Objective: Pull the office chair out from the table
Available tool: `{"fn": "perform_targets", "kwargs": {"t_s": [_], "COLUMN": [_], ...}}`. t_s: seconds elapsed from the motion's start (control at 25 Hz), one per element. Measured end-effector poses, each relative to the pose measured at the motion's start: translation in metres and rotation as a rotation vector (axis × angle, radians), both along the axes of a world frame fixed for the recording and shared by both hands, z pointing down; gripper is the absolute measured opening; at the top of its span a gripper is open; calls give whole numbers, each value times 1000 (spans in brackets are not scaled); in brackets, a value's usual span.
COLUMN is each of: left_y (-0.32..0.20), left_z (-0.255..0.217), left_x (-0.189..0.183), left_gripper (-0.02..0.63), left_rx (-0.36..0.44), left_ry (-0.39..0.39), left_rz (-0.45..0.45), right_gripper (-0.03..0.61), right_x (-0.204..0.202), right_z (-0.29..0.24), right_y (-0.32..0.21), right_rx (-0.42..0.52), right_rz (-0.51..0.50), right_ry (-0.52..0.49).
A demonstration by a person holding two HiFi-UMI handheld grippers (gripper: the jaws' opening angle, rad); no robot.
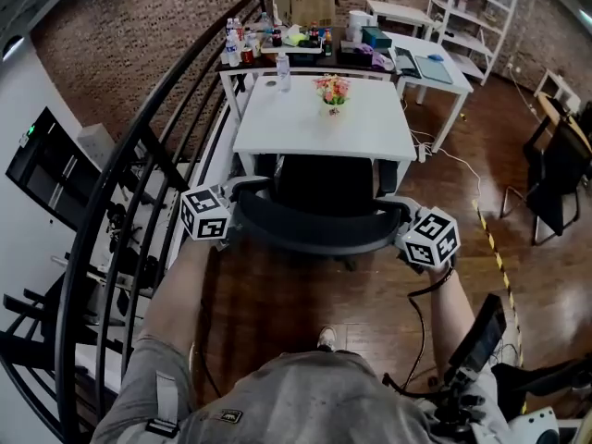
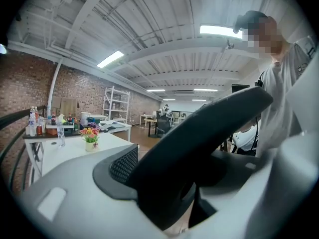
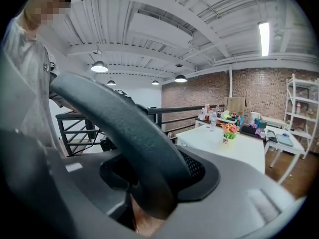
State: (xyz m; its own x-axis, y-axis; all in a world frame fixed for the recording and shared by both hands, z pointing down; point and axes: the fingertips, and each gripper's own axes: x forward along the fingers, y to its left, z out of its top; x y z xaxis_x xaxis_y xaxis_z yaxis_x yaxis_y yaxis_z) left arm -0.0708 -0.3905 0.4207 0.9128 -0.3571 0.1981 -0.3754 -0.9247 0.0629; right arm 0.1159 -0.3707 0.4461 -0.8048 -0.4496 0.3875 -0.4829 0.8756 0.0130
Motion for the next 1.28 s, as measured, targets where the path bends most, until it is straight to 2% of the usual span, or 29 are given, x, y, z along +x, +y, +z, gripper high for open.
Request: {"fn": "perform_targets", "kwargs": {"t_s": [0.24, 0.44, 0.64, 1.28], "left_y": [26, 32, 64, 158], "left_z": [5, 0, -3, -4], "left_x": [18, -4, -16, -35], "left_gripper": [270, 267, 264, 252], "left_rx": [-2, -24, -24, 4], "left_ry": [-41, -19, 0, 1], "left_rz": [67, 55, 72, 102], "right_gripper": [221, 195, 158, 173], "right_x": [17, -8, -25, -44], "right_z": [1, -3, -7, -5], "right_y": [16, 34, 76, 164], "right_rx": [-6, -21, -32, -29], "right_rz": [11, -54, -110, -59], "right_ry": [15, 22, 34, 33]}}
